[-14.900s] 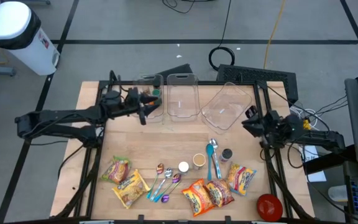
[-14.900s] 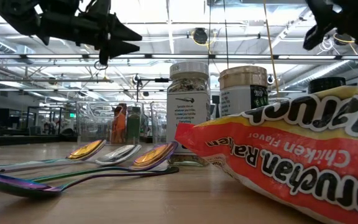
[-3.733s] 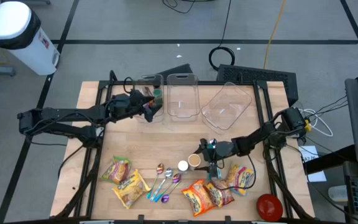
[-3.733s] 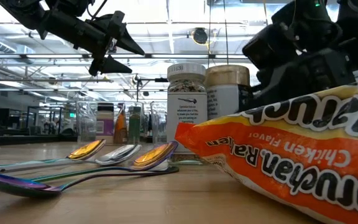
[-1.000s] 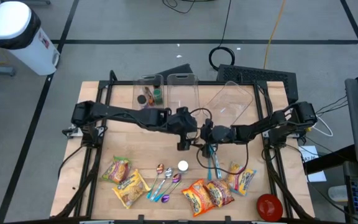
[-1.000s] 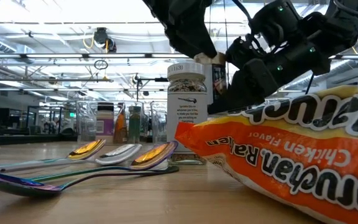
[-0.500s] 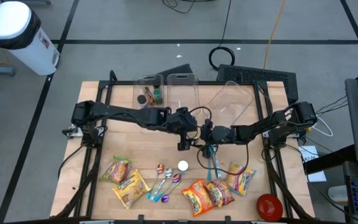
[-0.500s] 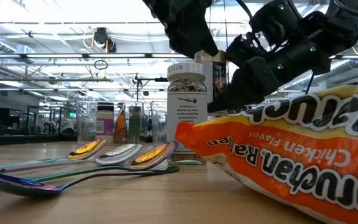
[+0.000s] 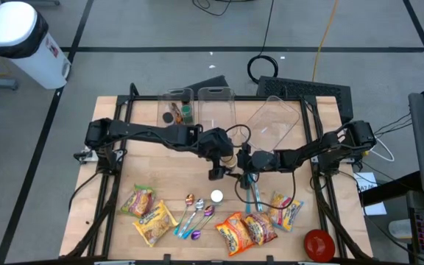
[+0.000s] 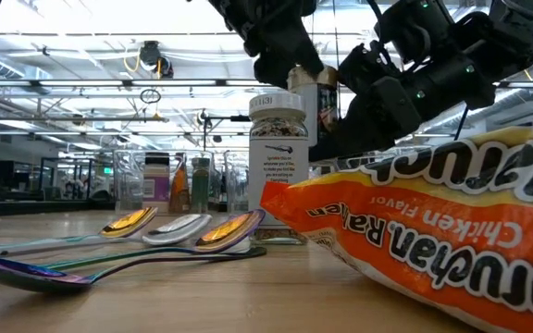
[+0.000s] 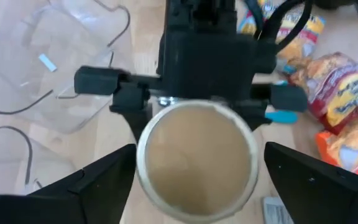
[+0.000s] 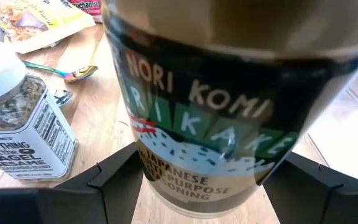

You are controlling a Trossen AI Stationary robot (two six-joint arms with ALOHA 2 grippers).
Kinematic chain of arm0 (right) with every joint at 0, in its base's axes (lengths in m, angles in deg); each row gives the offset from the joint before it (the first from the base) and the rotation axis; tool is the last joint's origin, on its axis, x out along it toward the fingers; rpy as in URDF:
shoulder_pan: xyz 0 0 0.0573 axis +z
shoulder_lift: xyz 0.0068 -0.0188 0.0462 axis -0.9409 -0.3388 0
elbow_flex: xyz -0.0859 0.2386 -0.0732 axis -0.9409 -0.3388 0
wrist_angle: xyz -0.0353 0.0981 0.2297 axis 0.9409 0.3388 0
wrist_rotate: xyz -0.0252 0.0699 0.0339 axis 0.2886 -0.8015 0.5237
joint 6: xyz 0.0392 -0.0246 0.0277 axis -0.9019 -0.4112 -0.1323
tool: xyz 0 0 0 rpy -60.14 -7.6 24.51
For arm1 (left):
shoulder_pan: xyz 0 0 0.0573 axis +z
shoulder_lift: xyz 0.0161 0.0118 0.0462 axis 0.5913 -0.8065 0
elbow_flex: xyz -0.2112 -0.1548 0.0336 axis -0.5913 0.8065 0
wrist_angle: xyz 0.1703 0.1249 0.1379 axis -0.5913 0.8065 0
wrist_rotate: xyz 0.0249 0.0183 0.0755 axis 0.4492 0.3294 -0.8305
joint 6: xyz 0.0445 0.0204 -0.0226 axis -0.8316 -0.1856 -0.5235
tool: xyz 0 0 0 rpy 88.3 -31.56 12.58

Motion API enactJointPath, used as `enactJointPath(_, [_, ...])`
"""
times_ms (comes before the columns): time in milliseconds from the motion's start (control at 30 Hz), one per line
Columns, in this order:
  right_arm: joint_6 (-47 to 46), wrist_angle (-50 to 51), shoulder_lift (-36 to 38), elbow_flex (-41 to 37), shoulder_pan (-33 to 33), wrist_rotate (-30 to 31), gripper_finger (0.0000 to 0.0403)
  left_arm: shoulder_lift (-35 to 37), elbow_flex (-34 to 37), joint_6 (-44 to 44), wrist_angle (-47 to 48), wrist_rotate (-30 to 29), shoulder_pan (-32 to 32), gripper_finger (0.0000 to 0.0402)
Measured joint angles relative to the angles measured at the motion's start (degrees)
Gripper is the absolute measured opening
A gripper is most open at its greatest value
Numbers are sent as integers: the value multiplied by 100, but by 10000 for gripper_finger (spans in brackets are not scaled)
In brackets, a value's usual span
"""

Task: Pick & Place Food Item
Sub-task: Put the gold seasoning bottle into the left transparent bin

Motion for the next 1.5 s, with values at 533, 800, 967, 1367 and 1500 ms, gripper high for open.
enactJointPath(533, [-205, -84, 75, 18, -3, 18, 298, 317, 0, 173, 42, -162, 23, 272])
enactJointPath(800, [-222, 627, 742, 16, -4, 17, 301, 1658, 192, 289, 849, -1666, 28, 272])
enactJointPath(967, [-235, 1071, 1170, -7, -4, -3, 299, 2567, 859, 616, 900, -2409, 54, 272])
enactJointPath(1367, [-214, 899, 1438, -310, -4, 14, 299, 4548, 3683, 2271, 565, -3408, 829, 272])
enactJointPath(1500, [-213, 842, 1443, -308, -7, 15, 297, 4816, 4393, 2563, 269, -3289, 1185, 272])
